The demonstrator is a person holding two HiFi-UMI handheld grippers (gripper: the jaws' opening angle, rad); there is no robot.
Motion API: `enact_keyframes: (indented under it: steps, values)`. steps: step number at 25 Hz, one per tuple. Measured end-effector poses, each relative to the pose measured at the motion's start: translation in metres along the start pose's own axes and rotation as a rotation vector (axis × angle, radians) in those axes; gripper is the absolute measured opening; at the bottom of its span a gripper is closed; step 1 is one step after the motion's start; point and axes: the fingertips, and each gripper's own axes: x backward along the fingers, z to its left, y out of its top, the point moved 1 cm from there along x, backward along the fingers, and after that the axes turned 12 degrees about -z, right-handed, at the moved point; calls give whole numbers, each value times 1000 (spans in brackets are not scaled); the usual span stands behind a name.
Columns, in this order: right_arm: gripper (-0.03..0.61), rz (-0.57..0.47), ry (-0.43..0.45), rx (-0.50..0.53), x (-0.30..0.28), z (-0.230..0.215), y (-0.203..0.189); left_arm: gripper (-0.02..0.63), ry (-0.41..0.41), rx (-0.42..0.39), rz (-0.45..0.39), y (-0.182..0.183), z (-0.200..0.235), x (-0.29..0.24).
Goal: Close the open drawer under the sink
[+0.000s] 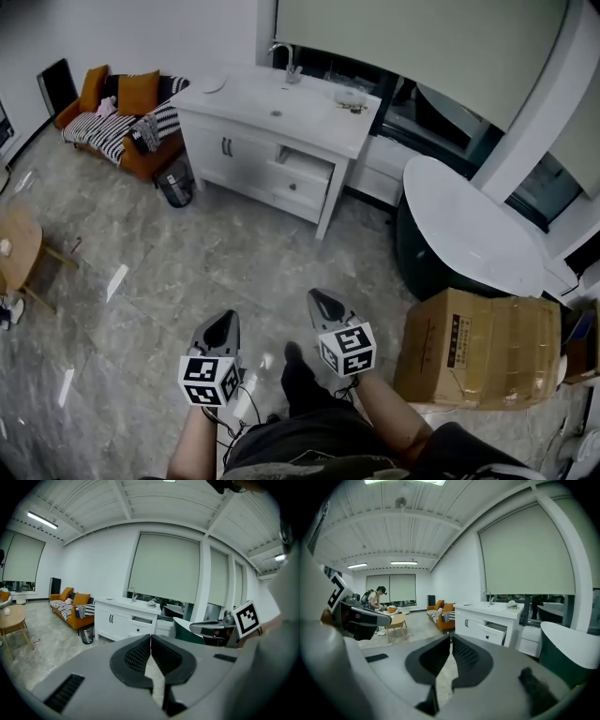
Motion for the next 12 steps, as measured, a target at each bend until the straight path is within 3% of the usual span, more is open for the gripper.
enact_keyframes:
  steps: [5,12]
  values:
    - [31,13,-26,-61,-54,-53,-2,15,33,7,14,9,19,-56]
    - [31,3,3,-89,-116,-104,12,15,60,6,11,33,34,-135]
